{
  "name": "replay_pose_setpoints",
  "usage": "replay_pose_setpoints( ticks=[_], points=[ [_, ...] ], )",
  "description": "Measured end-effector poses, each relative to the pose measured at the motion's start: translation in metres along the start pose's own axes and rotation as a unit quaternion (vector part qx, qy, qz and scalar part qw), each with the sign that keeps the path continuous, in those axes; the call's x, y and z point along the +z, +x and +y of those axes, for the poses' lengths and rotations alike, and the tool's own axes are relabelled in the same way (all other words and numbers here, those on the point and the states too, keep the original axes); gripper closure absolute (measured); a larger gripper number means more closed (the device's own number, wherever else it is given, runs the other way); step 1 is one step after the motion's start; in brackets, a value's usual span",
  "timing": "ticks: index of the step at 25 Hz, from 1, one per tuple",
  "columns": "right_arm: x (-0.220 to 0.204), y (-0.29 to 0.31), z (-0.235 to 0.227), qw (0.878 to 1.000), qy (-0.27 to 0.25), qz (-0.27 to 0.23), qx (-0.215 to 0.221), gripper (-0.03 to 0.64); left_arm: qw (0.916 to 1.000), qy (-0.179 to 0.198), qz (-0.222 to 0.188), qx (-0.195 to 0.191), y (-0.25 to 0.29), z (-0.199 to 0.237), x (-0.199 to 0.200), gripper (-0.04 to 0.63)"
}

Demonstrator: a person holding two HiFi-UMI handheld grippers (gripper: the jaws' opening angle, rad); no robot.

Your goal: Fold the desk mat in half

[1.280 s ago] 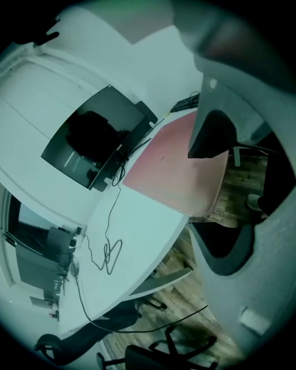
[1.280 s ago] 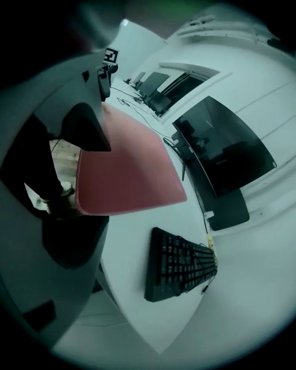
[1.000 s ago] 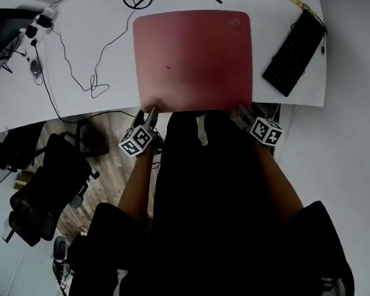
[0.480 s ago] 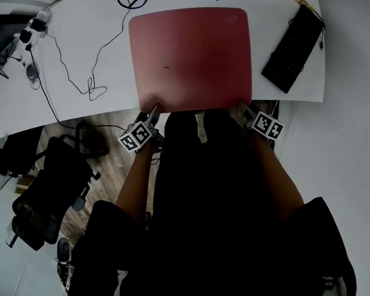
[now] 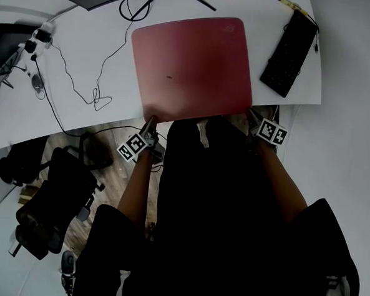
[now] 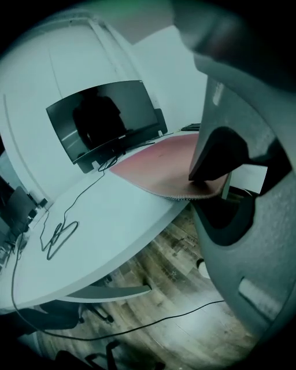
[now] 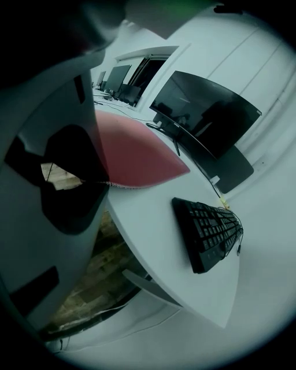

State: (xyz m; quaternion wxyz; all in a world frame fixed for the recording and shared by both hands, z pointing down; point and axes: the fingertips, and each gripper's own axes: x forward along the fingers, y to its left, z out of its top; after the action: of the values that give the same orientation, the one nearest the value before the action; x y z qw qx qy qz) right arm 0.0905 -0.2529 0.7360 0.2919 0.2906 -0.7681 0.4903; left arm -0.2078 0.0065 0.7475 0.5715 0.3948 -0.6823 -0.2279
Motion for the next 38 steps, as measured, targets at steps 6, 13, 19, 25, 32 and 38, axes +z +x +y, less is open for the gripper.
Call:
replay_pose_setpoints(
  ticks=[6,13,19,25,32,38],
  points=[
    [0.008,-0.011,0.015,1.000,0.003,-0.003,0.017,0.600,0.9994,0.015,0.021,-0.023,-0.010,-0.022,0.004,0.560],
    [0.027,-0.021,0.046,0.999,-0.009,-0.022,0.040,0.600,0.9966,0.005,0.038,-0.073,-0.020,-0.044,0.013,0.561],
    [0.053,-0.031,0.070,0.996,0.014,-0.068,0.057,0.600,0.9856,0.039,0.051,-0.157,-0.026,-0.086,0.035,0.561],
    [0.086,-0.035,0.087,0.986,0.065,-0.135,0.076,0.600,0.9741,0.056,0.060,-0.211,-0.024,-0.112,0.067,0.561],
    [0.130,-0.035,0.097,0.974,0.097,-0.184,0.091,0.600,0.9751,0.026,0.024,-0.219,-0.010,-0.127,0.111,0.560],
    [0.161,-0.011,0.103,0.972,0.095,-0.186,0.111,0.597,0.9787,0.065,0.020,-0.194,0.016,-0.138,0.138,0.557]
  ],
)
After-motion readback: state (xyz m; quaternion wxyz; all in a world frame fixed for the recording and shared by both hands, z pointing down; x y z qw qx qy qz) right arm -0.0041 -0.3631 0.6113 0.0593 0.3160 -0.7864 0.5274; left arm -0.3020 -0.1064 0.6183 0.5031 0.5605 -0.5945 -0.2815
